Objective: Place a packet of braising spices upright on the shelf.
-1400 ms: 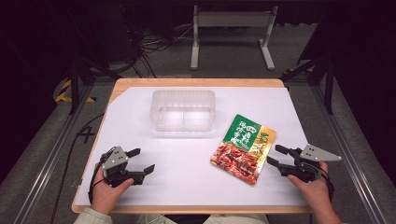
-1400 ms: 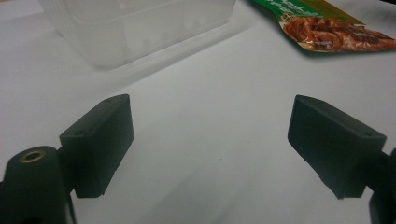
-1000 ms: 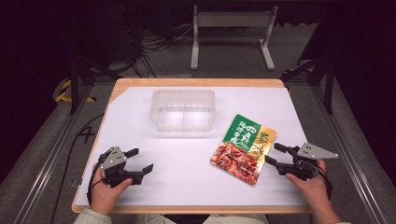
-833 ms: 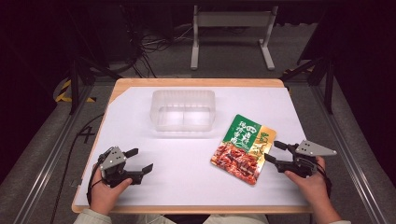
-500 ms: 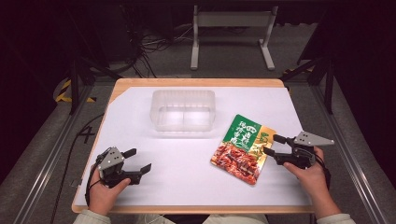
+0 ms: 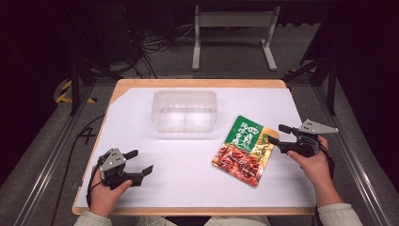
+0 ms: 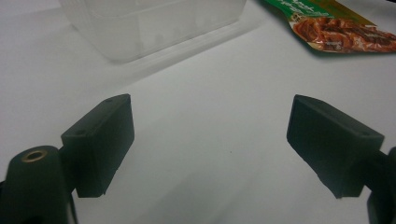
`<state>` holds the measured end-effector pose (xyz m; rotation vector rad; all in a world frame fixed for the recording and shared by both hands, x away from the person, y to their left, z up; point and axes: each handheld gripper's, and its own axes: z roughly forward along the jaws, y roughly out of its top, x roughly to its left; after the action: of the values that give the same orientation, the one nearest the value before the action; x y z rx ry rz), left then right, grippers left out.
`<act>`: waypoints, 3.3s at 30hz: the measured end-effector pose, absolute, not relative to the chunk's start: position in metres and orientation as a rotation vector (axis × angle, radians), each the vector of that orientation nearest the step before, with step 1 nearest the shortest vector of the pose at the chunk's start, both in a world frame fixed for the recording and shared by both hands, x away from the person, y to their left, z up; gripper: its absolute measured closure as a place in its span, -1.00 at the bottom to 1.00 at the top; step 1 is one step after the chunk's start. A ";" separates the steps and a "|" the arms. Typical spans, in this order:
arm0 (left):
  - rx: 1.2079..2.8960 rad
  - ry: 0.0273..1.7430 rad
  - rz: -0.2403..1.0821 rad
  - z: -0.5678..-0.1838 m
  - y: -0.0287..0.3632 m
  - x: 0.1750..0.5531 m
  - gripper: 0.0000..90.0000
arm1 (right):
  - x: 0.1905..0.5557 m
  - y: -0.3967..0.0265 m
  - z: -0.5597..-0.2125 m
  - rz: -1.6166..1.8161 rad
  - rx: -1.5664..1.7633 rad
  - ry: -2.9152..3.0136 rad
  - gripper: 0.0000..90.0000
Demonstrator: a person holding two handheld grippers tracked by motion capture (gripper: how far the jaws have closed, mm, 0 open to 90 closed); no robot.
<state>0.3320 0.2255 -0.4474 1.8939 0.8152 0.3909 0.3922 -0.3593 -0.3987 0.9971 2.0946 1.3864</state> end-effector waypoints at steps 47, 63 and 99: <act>1.913 0.805 0.391 -0.449 0.223 0.332 -0.65 | 0.443 -0.374 -0.438 1.237 1.313 2.218 -0.35; 1.913 0.806 0.394 -0.449 0.223 0.332 -0.65 | 0.438 -0.375 -0.434 1.266 1.230 2.282 0.13; 1.871 0.768 0.335 -0.435 0.208 0.333 -0.70 | 0.401 -0.343 -0.370 1.284 0.848 2.240 1.00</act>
<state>0.3326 0.2084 -0.4352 1.8706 0.7679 0.3354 0.4006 -0.3427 -0.3698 0.8478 2.2398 1.2837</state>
